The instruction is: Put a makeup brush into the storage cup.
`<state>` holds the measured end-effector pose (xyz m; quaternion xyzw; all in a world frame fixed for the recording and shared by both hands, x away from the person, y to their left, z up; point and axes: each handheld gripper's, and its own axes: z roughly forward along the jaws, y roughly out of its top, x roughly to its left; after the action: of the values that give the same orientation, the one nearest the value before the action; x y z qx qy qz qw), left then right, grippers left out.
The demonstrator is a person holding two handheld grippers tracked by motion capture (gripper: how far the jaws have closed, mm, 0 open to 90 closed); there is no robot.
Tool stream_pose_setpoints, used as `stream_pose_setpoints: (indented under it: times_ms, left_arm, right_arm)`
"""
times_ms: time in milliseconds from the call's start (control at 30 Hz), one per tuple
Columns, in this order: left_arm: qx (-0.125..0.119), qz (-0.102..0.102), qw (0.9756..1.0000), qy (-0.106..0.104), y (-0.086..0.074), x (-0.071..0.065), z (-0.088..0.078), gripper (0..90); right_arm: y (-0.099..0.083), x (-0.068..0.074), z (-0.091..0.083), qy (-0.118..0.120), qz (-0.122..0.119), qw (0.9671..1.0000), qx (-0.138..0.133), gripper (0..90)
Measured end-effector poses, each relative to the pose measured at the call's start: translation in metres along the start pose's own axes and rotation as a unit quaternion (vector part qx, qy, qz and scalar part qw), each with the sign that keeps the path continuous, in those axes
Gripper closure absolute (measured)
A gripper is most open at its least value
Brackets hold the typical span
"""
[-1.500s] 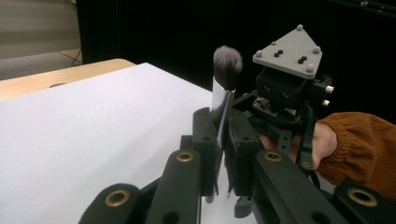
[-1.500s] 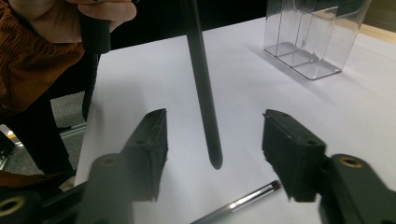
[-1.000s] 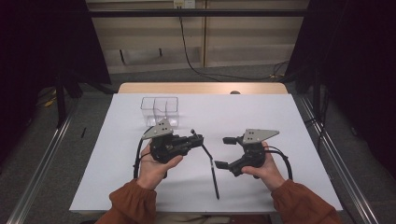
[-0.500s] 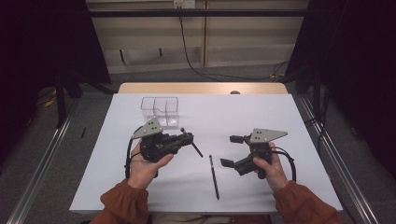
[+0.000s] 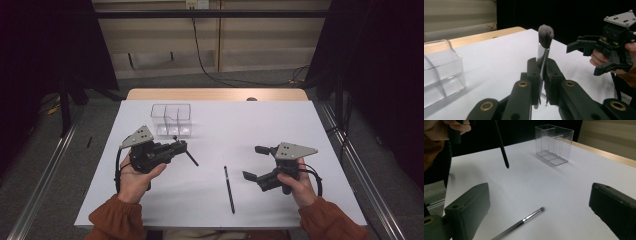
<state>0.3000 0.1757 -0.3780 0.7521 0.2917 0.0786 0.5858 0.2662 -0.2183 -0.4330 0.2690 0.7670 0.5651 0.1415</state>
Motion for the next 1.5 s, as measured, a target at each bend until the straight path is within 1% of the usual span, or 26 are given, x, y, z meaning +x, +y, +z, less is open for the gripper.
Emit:
stream_pose_setpoints:
  times_ms: [100, 133, 167, 267, 300, 400, 533, 600, 667, 767, 833, 967, 1000, 1067, 1133, 1200, 1333, 1367, 1467, 1500]
  left_arm:
    - [-0.003, -0.001, 0.9999, 0.010, 0.001, 0.004, -0.006, 84.0]
    - [-0.001, -0.001, 0.9999, 0.015, 0.001, 0.006, -0.008, 84.0]
    - [0.000, 0.002, 0.9998, 0.018, 0.001, 0.008, -0.010, 83.9]
    - [0.006, 0.003, 0.9997, 0.024, 0.001, 0.012, -0.013, 84.0]
    - [0.008, 0.003, 0.9996, 0.026, 0.001, 0.013, -0.014, 83.9]
    - [0.007, 0.001, 0.9994, 0.035, 0.002, 0.018, -0.018, 84.0]
    - [0.006, -0.001, 0.9989, 0.046, 0.005, 0.024, -0.024, 83.9]
    - [0.010, -0.002, 0.9986, 0.052, 0.007, 0.027, -0.027, 83.9]
    - [0.012, -0.004, 0.9982, 0.058, 0.009, 0.031, -0.029, 83.9]
    - [0.015, -0.002, 0.9977, 0.067, 0.013, 0.036, -0.033, 83.9]
    - [0.012, -0.003, 0.9974, 0.071, 0.015, 0.038, -0.035, 84.0]
    - [0.007, -0.002, 0.9970, 0.077, 0.019, 0.041, -0.039, 84.0]
    - [0.009, 0.001, 0.9968, 0.079, 0.020, 0.042, -0.040, 84.0]
    - [0.008, 0.002, 0.9963, 0.085, 0.024, 0.044, -0.041, 84.0]
    - [0.004, 0.005, 0.9960, 0.089, 0.030, 0.046, -0.043, 84.0]
    - [0.001, 0.008, 0.9957, 0.092, 0.036, 0.048, -0.044, 83.9]
    - [-0.001, 0.011, 0.9942, 0.107, 0.048, 0.055, -0.046, 84.0]
    - [-0.004, 0.010, 0.9937, 0.112, 0.051, 0.058, -0.047, 84.0]
    - [-0.010, 0.009, 0.9925, 0.122, 0.055, 0.064, -0.048, 83.9]
    - [-0.013, 0.006, 0.9921, 0.124, 0.056, 0.066, -0.048, 84.0]
  right_arm:
    - [0.000, 0.000, -0.005, -0.009, 0.005, 0.9999, -0.006, 1.0]
    - [0.000, -0.001, -0.007, -0.009, 0.005, 0.9999, -0.009, 0.9]
    - [0.000, -0.001, -0.009, -0.012, 0.007, 0.9998, -0.012, 0.9]
    - [-0.002, -0.003, -0.013, -0.026, 0.014, 0.9995, -0.013, 0.5]
    - [-0.003, -0.003, -0.014, -0.035, 0.014, 0.9992, -0.012, 0.6]
    - [-0.007, -0.003, -0.020, -0.060, 0.017, 0.9980, -0.013, 0.6]
    - [-0.012, -0.005, -0.030, -0.084, 0.018, 0.9960, -0.022, 0.7]
    - [-0.016, -0.007, -0.035, -0.091, 0.024, 0.9952, -0.028, 0.8]
    - [-0.019, -0.007, -0.040, -0.094, 0.030, 0.9947, -0.028, 1.0]
    - [-0.023, -0.007, -0.048, -0.106, 0.026, 0.9937, -0.026, 1.8]
    - [-0.025, -0.007, -0.052, -0.106, 0.028, 0.9936, -0.027, 1.7]
    - [-0.030, -0.008, -0.059, -0.117, 0.030, 0.9924, -0.023, 1.7]
    - [-0.031, -0.008, -0.060, -0.120, 0.030, 0.9921, -0.023, 1.7]
    - [-0.031, -0.008, -0.062, -0.121, 0.034, 0.9916, -0.028, 1.7]
    - [-0.032, -0.008, -0.065, -0.125, 0.032, 0.9912, -0.029, 1.6]
    - [-0.033, -0.008, -0.065, -0.125, 0.035, 0.9911, -0.030, 1.4]
    - [-0.033, -0.008, -0.063, -0.126, 0.033, 0.9910, -0.031, 1.3]
    - [-0.033, -0.008, -0.063, -0.126, 0.032, 0.9911, -0.029, 1.3]
    - [-0.034, -0.008, -0.063, -0.126, 0.034, 0.9910, -0.030, 1.2]
    - [-0.034, -0.008, -0.063, -0.127, 0.033, 0.9909, -0.031, 1.0]
